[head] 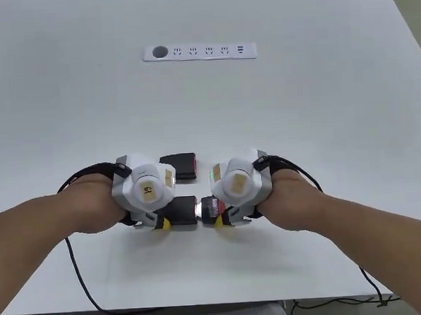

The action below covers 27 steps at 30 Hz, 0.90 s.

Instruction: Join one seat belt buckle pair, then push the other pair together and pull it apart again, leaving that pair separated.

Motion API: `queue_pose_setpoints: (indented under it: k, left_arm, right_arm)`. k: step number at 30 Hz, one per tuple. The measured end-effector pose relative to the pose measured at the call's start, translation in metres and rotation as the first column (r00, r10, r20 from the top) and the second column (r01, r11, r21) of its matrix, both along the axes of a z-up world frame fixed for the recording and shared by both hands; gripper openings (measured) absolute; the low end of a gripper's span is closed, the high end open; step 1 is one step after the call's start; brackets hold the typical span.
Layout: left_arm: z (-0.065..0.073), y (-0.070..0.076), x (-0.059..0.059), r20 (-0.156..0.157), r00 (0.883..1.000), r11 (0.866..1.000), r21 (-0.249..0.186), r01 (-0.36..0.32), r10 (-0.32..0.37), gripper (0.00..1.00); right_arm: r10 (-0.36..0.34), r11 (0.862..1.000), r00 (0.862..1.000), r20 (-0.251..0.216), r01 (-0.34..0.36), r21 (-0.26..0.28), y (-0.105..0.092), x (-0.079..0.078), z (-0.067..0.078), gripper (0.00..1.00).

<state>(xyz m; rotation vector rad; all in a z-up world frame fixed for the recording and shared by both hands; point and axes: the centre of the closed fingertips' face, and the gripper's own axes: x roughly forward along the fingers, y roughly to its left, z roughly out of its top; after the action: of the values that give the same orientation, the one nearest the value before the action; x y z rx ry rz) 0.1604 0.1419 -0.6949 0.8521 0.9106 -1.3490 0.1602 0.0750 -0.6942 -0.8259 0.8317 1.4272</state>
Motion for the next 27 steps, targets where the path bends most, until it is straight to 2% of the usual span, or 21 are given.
queue_pose_setpoints:
  k: [12, 17, 21, 27]
  left_arm:
    - [-0.001, 0.0, 0.0012, 0.0, 1.0, 1.0, 0.001, -0.008, 0.008, 0.31]
    - [-0.0003, -0.0007, 0.0001, 0.012, 1.0, 0.999, 0.033, -0.017, 0.017, 0.3]
    - [0.0012, 0.0013, 0.0003, 0.006, 0.999, 0.999, -0.003, -0.037, 0.037, 0.3]
    - [0.0048, -0.0011, -0.0018, 0.004, 0.999, 0.999, -0.005, -0.033, 0.033, 0.3]
  right_arm:
    - [-0.003, 1.0, 1.0, 0.003, 0.003, -0.001, 0.0013, -0.0009, -0.0009, 0.29]
    - [0.007, 1.0, 1.0, 0.001, -0.007, -0.016, -0.0017, -0.0048, -0.0002, 0.28]
    - [-0.002, 1.0, 1.0, 0.009, 0.002, -0.003, -0.0036, -0.0059, 0.0012, 0.28]
    - [-0.003, 1.0, 1.0, 0.015, 0.003, -0.005, -0.0023, -0.004, 0.0022, 0.29]
